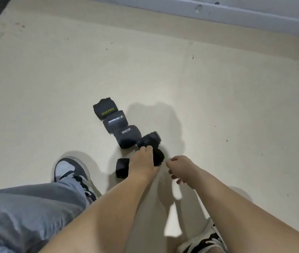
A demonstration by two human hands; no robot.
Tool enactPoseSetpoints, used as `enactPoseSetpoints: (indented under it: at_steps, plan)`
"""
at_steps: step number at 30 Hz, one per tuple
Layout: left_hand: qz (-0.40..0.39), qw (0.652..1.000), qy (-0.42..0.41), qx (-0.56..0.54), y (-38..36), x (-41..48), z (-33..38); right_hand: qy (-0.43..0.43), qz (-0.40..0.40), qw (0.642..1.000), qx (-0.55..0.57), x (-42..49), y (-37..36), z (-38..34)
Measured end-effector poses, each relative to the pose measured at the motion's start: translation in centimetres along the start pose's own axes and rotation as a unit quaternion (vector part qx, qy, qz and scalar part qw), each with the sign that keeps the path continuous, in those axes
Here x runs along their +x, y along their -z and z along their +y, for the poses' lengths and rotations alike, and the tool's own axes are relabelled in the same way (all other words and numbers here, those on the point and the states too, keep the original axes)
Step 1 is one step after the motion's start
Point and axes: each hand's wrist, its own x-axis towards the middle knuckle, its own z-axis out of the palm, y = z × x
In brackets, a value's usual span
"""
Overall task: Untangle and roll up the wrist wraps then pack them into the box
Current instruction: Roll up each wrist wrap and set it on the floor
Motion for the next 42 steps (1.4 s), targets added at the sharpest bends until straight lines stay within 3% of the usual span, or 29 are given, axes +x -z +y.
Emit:
enactPoseSetpoints:
  at_steps: [6, 13, 17, 24, 33, 42]
  plan:
    - [-0.003, 0.998, -0.028, 0.061, -1.4, -1.6, -0.3, -0.019, -0.023, 0.999, 0.029, 1.0, -1.2, 1.2]
    - [-0.034, 0.994, -0.064, 0.079, -1.3, -2.3, 0.3, -0.098, -0.039, 0.971, 0.213, 1.6, -2.1, 1.9]
    - [-0.001, 0.993, -0.077, 0.091, -1.6, -1.6, 0.2, -0.072, -0.041, 0.95, 0.3, 2.3, -2.0, 1.7]
    - [-0.015, 0.992, -0.075, 0.104, -2.6, -1.3, -0.3, -0.051, -0.022, 0.968, 0.245, 2.8, -1.8, 1.5]
    - [-0.01, 0.996, -0.044, 0.081, -3.0, -0.5, 0.1, -0.006, 0.058, 0.989, 0.133, 3.8, -2.1, 1.9]
    - [-0.055, 0.996, -0.018, -0.064, 1.9, -3.4, 0.2, 0.043, 0.071, 0.994, -0.068, -0.2, 0.1, -0.2]
